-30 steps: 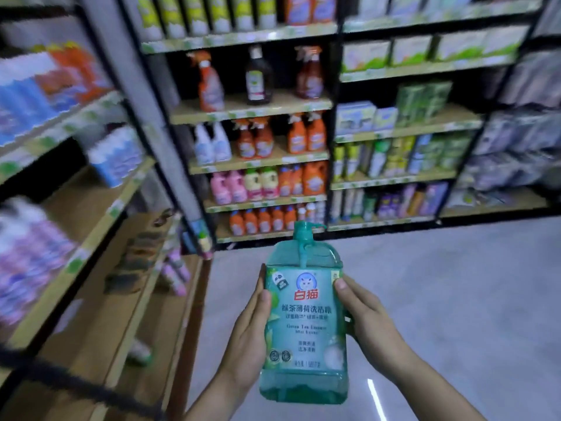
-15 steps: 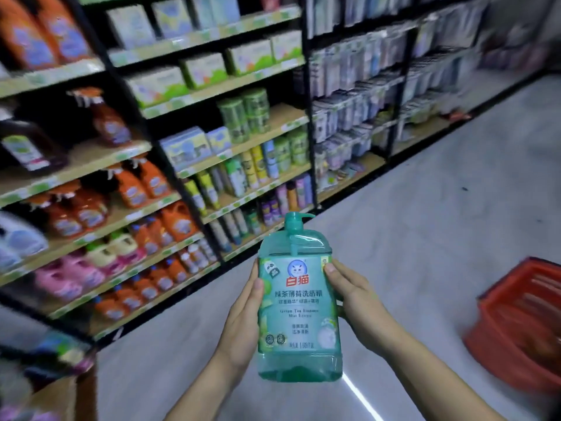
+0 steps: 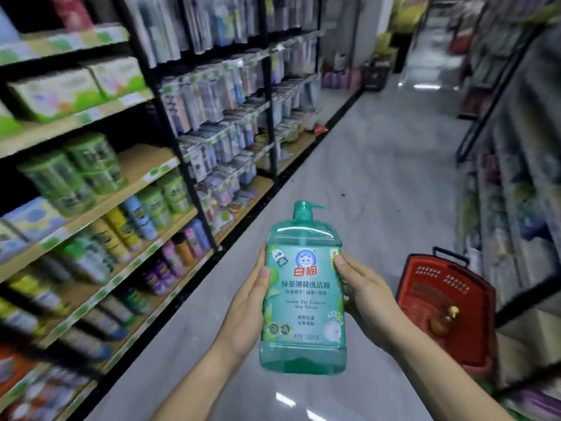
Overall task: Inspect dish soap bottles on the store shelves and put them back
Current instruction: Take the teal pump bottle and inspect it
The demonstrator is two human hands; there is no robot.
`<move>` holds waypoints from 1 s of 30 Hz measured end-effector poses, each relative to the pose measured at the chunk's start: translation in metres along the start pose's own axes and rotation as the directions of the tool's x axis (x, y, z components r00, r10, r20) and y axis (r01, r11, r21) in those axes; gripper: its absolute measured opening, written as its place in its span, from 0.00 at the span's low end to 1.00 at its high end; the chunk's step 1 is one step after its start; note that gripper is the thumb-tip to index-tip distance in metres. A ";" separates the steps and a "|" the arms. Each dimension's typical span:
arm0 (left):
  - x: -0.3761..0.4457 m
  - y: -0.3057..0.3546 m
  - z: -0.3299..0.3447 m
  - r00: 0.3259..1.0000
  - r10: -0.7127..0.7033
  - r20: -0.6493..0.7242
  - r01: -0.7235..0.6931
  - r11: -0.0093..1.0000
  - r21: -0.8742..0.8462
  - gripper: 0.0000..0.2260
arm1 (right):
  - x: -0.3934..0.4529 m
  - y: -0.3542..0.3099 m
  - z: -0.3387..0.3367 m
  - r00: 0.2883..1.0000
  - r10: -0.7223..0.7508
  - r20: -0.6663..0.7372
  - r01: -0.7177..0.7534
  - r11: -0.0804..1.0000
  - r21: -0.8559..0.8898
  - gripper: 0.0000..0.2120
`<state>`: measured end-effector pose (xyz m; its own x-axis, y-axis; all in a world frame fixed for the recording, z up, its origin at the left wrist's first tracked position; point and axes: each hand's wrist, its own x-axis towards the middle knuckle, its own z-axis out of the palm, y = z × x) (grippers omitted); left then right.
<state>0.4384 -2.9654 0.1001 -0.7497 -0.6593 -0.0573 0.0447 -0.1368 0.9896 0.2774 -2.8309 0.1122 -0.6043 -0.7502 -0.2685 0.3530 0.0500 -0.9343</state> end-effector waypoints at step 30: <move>0.633 -0.016 0.342 0.798 -0.220 0.560 0.141 0.973 0.180 0.21 | 0.434 -0.198 -0.373 0.849 -0.078 -0.523 0.161 0.980 0.114 0.15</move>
<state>-0.2631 -3.1275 0.0935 -0.9785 -0.0820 -0.1893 -0.1816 -0.0930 0.9790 -0.3217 -2.9204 0.0927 -0.9140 -0.2961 -0.2773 0.3305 -0.1471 -0.9323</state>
